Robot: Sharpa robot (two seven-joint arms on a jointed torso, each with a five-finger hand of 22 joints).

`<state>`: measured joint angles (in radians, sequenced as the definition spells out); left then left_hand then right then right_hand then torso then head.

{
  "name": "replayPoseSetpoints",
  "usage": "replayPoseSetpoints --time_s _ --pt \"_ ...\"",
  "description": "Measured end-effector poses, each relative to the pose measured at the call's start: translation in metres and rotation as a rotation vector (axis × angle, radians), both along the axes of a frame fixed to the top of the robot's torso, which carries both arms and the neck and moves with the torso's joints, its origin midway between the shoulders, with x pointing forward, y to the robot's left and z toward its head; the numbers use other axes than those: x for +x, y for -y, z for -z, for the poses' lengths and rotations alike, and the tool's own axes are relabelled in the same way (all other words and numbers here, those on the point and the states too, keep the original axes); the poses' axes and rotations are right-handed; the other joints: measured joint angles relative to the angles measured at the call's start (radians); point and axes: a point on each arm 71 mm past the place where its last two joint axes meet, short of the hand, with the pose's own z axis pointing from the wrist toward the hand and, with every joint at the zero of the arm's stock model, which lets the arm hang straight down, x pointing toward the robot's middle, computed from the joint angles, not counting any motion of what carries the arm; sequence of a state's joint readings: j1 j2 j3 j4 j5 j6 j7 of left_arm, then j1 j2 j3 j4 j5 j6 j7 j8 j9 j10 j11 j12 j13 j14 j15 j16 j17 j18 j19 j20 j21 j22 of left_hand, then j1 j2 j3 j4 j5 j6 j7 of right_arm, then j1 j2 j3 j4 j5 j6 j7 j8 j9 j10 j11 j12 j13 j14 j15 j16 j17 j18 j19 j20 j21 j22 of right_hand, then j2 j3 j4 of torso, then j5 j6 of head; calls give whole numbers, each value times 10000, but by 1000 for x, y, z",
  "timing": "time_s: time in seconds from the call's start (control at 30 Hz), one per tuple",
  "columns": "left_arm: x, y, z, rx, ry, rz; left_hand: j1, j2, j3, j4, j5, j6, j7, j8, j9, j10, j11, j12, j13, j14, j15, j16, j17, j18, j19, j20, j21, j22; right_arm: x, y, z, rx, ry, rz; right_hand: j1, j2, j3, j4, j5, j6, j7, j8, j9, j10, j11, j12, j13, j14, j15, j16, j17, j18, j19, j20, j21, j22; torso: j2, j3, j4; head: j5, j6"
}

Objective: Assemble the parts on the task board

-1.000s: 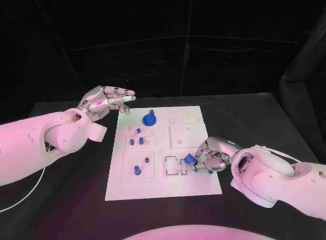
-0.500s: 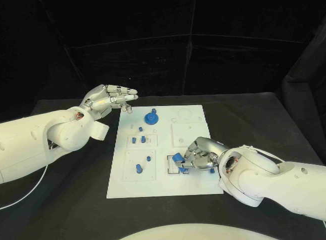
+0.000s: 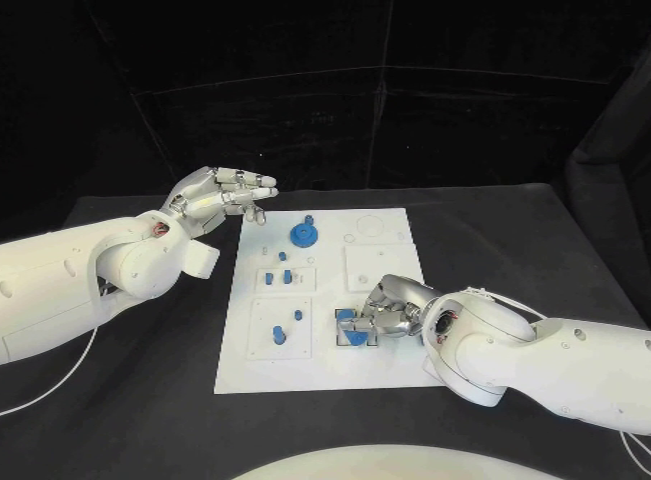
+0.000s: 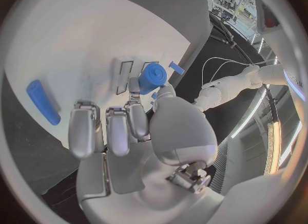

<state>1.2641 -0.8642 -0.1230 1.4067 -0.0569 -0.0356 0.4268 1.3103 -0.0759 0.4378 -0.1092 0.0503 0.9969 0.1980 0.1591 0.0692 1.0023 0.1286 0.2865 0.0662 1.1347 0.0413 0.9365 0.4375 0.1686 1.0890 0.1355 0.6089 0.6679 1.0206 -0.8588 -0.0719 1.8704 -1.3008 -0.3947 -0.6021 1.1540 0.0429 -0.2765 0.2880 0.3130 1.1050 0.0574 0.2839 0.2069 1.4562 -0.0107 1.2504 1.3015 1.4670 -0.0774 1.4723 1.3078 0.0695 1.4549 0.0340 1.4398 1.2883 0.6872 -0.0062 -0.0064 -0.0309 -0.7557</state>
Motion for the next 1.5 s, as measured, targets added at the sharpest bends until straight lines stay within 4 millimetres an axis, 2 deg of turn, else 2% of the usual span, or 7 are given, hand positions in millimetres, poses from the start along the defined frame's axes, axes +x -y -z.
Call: replayPoseSetpoints --time_s 0.1,0.17,0.27,0.47,0.67,0.9,1.5 --pt "0 0 0 -1 0 3 0 0 0 0 0 0 0 0 0 0 0 0 0 0 0 0 0 0 0 0 0 0 0 -1 0 -82 22 48 -705 -238 -197 42 -1444 15 -11 -104 77 -40 -39 -204 -86 17 -16 0 0 0 0 0 0 0 0 3 -5 4 -4" --pt "0 0 0 -2 -1 6 0 0 0 0 0 0 0 0 0 0 0 0 0 0 0 0 0 0 0 0 0 -3 1 -2 0 -142 71 65 -1399 -785 133 84 -2159 15 -11 -178 138 -39 -39 -348 -143 16 -17 0 -12 0 0 0 0 -33 -5 4 -5 5 -7" --pt "0 -1 0 1 -2 -5 0 0 0 0 0 0 0 0 0 0 0 0 0 0 0 0 0 0 0 0 0 -8 1 -2 0 -222 174 73 -2014 -1401 694 93 -2457 15 -11 -218 204 -77 -2 -403 -158 16 -17 -49 -26 0 0 0 0 -37 -10 8 -5 10 -12" --pt "0 -2 0 6 -3 -19 0 0 0 0 0 0 0 0 0 0 0 0 0 0 0 0 1 0 0 0 0 -8 -1 -2 -2 -305 374 -5 -2121 -1687 1032 95 -2463 15 -11 -285 273 -78 -2 -479 -187 16 -17 -49 -44 1 -1 0 0 -37 -12 11 -17 12 -6" --pt "0 -2 0 11 -9 -28 0 0 0 0 0 0 0 0 0 0 0 0 0 0 0 0 1 0 0 0 0 -7 -3 -2 -5 -329 502 -194 -349 -1348 1541 -459 -1441 45 19 -393 401 -77 -1 -479 -70 16 -16 -49 2 0 -1 0 0 23 -10 14 -22 18 -20" --pt "-1 -2 0 11 -19 -16 0 0 0 0 0 1 0 0 0 0 0 0 0 0 0 0 1 0 0 0 0 -6 -2 -3 -5 -459 656 -356 1094 -820 1844 -1253 -1710 158 7 -439 543 -77 -1 -478 20 16 -15 -49 3 1 21 -21 0 126 -10 11 -21 -8 -34" --pt "-1 -3 0 15 -38 -6 0 0 0 0 0 1 0 0 0 0 0 0 0 0 0 0 2 0 0 0 0 -5 0 1 -6 -599 933 -371 1366 -732 1725 -1575 -2050 138 91 -528 606 -38 -39 -460 69 16 -14 -49 0 0 37 -37 0 141 -11 7 -18 9 -70"
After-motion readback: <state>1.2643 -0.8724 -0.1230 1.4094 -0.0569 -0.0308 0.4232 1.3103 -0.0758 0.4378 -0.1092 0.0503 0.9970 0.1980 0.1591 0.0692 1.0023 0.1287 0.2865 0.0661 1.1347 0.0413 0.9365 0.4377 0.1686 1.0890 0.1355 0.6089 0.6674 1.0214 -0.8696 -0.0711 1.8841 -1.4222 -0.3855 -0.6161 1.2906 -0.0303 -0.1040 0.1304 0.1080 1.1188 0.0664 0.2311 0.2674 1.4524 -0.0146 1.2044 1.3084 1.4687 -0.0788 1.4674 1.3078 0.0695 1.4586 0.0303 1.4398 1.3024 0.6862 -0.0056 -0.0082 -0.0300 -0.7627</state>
